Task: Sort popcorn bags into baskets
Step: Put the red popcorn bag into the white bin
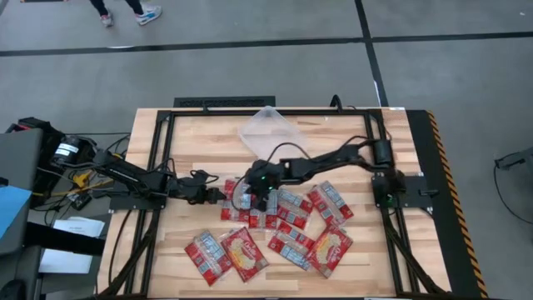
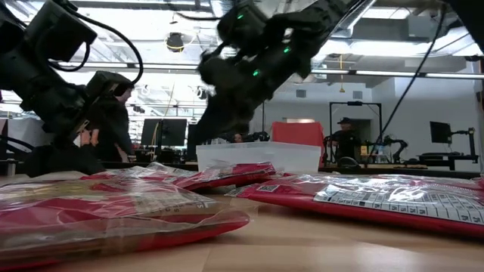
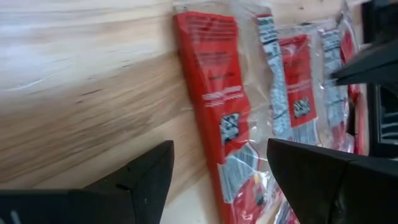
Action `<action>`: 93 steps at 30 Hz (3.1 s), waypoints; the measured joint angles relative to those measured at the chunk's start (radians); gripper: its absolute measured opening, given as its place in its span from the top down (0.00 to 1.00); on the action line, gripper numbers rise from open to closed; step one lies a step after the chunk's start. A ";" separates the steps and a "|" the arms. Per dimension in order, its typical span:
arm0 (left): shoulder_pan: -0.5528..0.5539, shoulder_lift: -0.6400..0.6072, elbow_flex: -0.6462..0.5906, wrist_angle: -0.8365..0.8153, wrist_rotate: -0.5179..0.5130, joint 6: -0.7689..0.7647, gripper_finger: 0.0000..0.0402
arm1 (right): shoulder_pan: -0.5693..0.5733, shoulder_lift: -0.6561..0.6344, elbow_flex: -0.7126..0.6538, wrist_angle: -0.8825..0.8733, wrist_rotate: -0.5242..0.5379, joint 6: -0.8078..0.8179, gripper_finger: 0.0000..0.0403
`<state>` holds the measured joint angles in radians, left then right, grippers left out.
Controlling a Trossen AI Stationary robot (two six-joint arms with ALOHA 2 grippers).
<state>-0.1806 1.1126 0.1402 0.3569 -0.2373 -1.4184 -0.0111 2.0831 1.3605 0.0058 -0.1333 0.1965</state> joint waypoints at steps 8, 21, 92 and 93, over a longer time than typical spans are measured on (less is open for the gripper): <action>0.000 0.000 0.000 0.017 -0.002 0.048 0.38 | 0.052 0.062 0.037 -0.020 0.054 0.118 0.99; 0.001 0.000 0.000 0.023 -0.002 0.117 0.38 | 0.084 0.081 0.038 -0.077 0.145 0.170 0.99; 0.002 0.165 0.002 0.102 -0.038 0.065 0.79 | 0.026 0.191 0.268 -0.279 0.088 0.003 0.97; 0.002 0.165 0.002 0.103 -0.042 0.064 0.86 | 0.022 0.174 0.267 -0.314 0.097 -0.016 0.97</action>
<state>-0.1790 1.2772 0.1418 0.4595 -0.2793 -1.3540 0.0106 2.2572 1.6275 -0.3084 -0.0367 0.1809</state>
